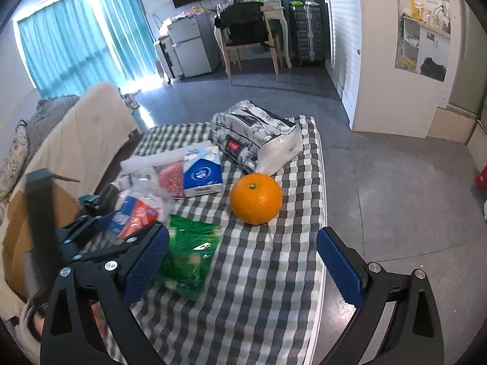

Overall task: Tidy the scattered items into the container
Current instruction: 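Grasp the clear floss jar with the left gripper while the right grasps the orange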

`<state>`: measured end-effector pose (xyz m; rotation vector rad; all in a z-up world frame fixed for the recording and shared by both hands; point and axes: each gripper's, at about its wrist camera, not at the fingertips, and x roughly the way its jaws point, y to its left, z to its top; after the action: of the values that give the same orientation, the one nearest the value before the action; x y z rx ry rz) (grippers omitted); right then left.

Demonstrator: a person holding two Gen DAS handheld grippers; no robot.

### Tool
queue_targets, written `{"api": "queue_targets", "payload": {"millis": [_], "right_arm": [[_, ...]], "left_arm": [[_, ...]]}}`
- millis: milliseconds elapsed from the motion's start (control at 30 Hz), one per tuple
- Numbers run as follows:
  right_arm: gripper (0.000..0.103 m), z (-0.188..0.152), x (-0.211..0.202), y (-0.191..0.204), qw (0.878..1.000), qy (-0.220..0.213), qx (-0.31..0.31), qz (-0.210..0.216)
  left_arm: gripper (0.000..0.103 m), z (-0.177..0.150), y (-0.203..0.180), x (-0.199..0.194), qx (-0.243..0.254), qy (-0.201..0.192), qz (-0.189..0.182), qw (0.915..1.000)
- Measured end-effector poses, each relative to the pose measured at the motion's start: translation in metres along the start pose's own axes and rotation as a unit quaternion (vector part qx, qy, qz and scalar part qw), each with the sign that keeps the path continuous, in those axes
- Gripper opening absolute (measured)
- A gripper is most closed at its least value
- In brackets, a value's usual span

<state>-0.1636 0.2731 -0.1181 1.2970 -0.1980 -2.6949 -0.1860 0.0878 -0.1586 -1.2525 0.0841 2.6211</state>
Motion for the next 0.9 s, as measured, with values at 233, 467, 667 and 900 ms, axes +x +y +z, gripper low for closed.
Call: {"api": "queue_targets", "payload": {"millis": [233,467,667,900], "right_arm": [[0.097,0.015,0.048,-0.002,0.999,0.033,-0.015,-0.029],[0.056,0.017,0.086,-0.001,0.996,0.079,-0.013,-0.042],[0.054,0.016,0.090,0.003,0.995,0.076,-0.020,-0.053],[0.053,0.012,0.084,0.003,0.997,0.067,-0.016,-0.045]], "left_arm": [[0.062,0.000,0.002,-0.013,-0.003,-0.009,0.001,1.0000],[0.062,0.002,0.002,-0.021,-0.007,-0.016,-0.005,0.9998],[0.062,0.003,0.003,-0.024,-0.008,-0.019,-0.003,0.9998],[0.062,0.002,0.006,-0.029,-0.011,-0.023,-0.002,0.9997]]}}
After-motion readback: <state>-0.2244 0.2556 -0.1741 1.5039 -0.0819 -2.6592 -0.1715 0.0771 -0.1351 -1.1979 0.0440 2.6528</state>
